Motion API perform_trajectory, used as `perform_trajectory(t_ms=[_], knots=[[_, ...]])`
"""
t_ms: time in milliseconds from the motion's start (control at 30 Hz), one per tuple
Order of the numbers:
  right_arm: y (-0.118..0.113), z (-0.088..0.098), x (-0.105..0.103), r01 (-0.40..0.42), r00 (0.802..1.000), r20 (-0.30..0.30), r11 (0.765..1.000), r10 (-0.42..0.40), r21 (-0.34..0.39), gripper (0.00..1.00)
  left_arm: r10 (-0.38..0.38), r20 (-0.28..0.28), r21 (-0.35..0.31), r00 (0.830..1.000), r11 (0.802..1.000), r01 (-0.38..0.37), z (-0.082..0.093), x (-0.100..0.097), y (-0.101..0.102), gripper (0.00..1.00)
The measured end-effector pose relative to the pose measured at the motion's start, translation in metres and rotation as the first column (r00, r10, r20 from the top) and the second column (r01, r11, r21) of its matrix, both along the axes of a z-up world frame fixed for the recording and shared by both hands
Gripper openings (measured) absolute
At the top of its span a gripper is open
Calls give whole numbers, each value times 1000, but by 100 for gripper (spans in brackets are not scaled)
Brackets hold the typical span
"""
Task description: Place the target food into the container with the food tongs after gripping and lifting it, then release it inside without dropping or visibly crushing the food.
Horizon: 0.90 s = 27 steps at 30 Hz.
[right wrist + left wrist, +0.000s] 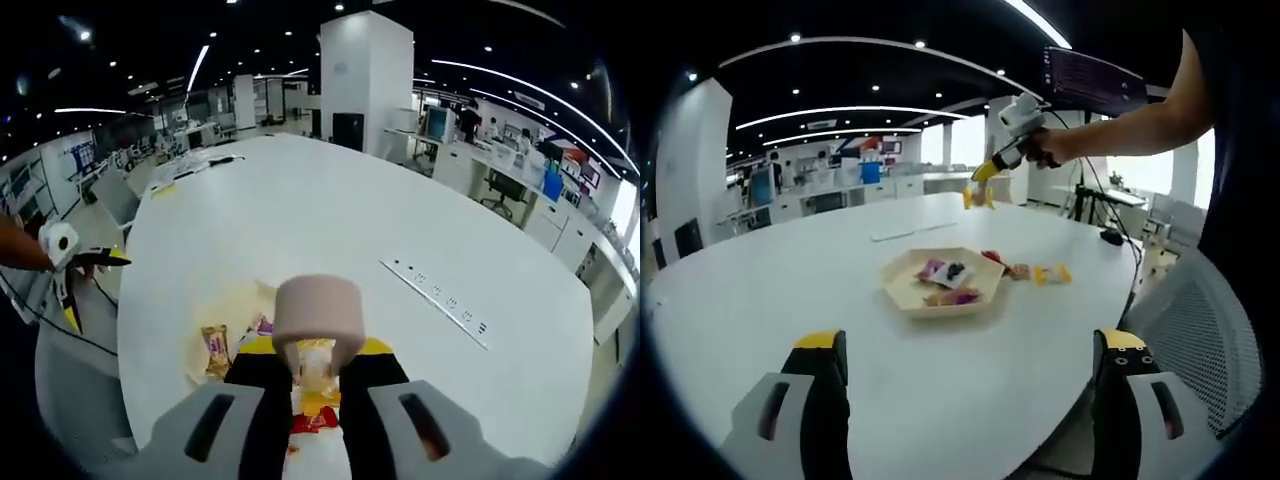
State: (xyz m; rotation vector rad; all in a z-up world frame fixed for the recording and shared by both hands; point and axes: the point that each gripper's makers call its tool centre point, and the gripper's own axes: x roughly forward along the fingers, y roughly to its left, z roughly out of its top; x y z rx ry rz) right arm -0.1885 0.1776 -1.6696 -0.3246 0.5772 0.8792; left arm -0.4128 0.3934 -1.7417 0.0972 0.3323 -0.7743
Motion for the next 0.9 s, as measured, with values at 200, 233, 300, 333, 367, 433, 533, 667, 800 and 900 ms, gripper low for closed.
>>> perform_trajectory(t_ms=[200, 233, 300, 333, 367, 433, 533, 667, 800, 900], knots=[[22, 8, -5, -1, 1000, 0, 1000, 1, 15, 15, -22, -12, 13, 1000, 1000, 22, -3, -4, -4, 99], [28, 9, -5, -4, 1000, 5, 1000, 4, 15, 15, -31, -11, 23, 999, 999, 31, -4, -6, -6, 98], [37, 11, -8, -1, 1000, 8, 1000, 1, 21, 15, -41, -18, 61, 999, 997, 42, -11, -7, -6, 98], [42, 12, -9, -4, 1000, 9, 1000, 4, 21, 15, -42, -28, 70, 999, 997, 44, -14, -8, -6, 98], [48, 12, -11, -11, 1000, 13, 1000, 10, 19, 15, -47, -30, 61, 998, 997, 49, -14, -8, -7, 98], [57, 13, -13, -20, 1000, 16, 1000, 19, 22, 15, -48, -29, 60, 998, 997, 50, -14, -8, -7, 98], [74, 12, -13, -40, 999, 15, 999, 40, 31, 15, -36, -17, 48, 999, 998, 37, -9, -7, -4, 97], [97, 9, -13, -72, 997, 8, 996, 72, 46, 16, -14, -18, 35, 1000, 999, 15, -6, -3, -2, 97], [115, 14, -12, -97, 995, 18, 993, 96, 68, 16, -18, -3, 31, 1000, 999, 18, -4, -4, -1, 96], [126, 18, -14, -109, 994, 18, 990, 108, 91, 16, -14, 8, 17, 1000, 1000, 14, 0, -3, 0, 96]])
